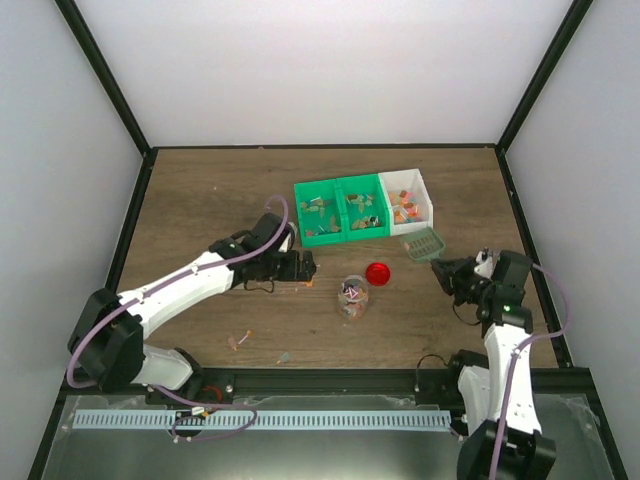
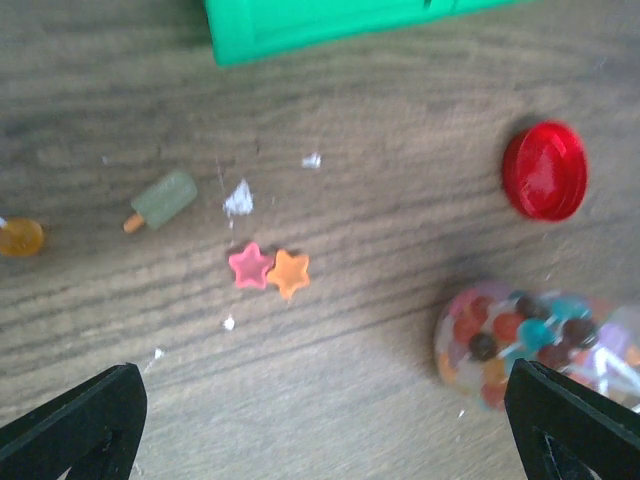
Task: Pack the candies
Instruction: Pick up the bottle lid at the center of the board.
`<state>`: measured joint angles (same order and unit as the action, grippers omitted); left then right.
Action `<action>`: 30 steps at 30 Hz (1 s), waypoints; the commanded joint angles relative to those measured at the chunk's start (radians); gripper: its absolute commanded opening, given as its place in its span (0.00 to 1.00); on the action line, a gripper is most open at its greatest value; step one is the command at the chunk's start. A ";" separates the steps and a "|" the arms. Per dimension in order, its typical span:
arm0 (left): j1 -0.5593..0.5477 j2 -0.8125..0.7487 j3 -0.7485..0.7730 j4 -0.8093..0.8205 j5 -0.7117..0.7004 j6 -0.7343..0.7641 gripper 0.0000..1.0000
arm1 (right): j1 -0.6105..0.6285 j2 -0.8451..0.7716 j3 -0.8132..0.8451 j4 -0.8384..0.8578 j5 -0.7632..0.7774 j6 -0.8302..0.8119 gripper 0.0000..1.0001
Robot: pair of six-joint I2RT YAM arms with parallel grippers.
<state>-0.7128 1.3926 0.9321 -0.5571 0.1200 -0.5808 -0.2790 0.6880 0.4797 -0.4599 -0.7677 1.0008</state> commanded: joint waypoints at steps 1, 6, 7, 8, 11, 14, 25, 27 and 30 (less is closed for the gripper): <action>0.006 -0.022 0.068 -0.007 -0.098 -0.075 1.00 | -0.077 0.018 -0.104 0.141 -0.038 0.061 0.02; 0.007 0.059 0.159 -0.046 -0.216 -0.134 1.00 | -0.121 0.116 -0.139 0.262 -0.012 0.044 0.01; 0.011 0.085 0.177 -0.050 -0.211 -0.133 1.00 | -0.122 0.143 -0.132 0.265 0.006 0.035 0.01; 0.025 0.117 0.205 -0.062 -0.196 -0.128 1.00 | -0.123 0.168 -0.126 0.269 0.023 0.024 0.01; 0.042 0.222 0.287 -0.103 -0.174 -0.122 1.00 | -0.123 0.245 -0.109 0.276 0.054 -0.010 0.05; 0.053 0.294 0.333 -0.096 -0.169 -0.132 1.00 | -0.124 0.310 -0.099 0.287 0.070 -0.039 0.16; 0.084 0.527 0.523 -0.136 -0.278 -0.126 1.00 | -0.124 0.361 0.094 0.004 0.228 -0.284 0.77; 0.096 0.568 0.561 -0.143 -0.277 -0.128 1.00 | -0.124 0.367 0.122 -0.055 0.243 -0.307 0.77; 0.114 0.619 0.614 -0.154 -0.279 -0.128 1.00 | -0.124 0.377 0.145 -0.095 0.247 -0.324 0.73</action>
<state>-0.6231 1.9564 1.4792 -0.6868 -0.1322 -0.7033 -0.3946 1.0611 0.5804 -0.4305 -0.5678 0.7528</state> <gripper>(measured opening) 0.999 0.751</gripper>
